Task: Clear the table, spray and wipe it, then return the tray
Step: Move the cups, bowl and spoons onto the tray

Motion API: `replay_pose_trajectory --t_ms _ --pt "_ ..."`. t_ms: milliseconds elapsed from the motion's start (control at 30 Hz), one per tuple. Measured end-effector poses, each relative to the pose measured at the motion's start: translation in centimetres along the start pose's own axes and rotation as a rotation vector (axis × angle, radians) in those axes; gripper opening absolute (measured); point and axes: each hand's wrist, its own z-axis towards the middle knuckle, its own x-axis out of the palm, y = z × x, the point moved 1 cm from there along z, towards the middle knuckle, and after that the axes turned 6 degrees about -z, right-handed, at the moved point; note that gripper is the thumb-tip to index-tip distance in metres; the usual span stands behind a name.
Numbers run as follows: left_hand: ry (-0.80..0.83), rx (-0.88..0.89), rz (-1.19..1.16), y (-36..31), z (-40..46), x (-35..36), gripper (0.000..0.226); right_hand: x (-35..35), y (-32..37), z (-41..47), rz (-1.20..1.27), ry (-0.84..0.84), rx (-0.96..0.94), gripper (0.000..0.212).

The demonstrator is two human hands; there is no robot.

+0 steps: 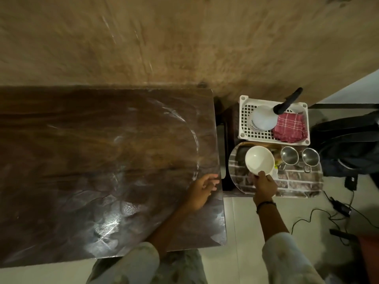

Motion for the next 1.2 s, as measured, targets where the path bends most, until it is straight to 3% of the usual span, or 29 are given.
replay_pose_trajectory --t_ms 133,233,367,500,567,767,900,1200 --pt "-0.046 -0.017 -0.011 0.8 0.0 -1.8 0.029 0.5 0.3 0.8 0.013 0.046 0.026 0.038" --pt "-0.066 -0.022 -0.037 0.9 -0.7 -3.0 0.026 0.6 0.0 -1.1 0.056 -0.019 0.083 0.046" --pt "-0.161 -0.046 -0.088 1.1 -2.5 -5.6 0.017 1.3 -2.7 -6.1 0.015 -0.083 0.001 0.029" --pt "-0.298 -0.064 -0.214 2.0 -6.1 -11.0 0.010 5.0 -6.7 -13.0 -0.183 0.169 -0.011 0.017" --pt "-0.368 -0.059 -0.276 3.0 -8.5 -14.8 0.017 7.7 -7.5 -17.2 -0.222 0.340 -0.045 0.018" --pt "-0.572 -0.083 -0.421 6.2 -17.7 -27.5 0.005 16.7 -7.8 -30.3 -0.389 0.767 -0.196 0.022" --pt "-0.736 -0.103 -0.494 9.4 -25.1 -36.5 0.015 23.5 -7.1 -38.8 -0.477 0.881 -0.246 0.023" --pt "-1.151 -0.207 -0.328 15.2 -36.3 -54.8 0.020 36.0 -8.4 -54.4 -0.595 1.033 -0.389 0.020"
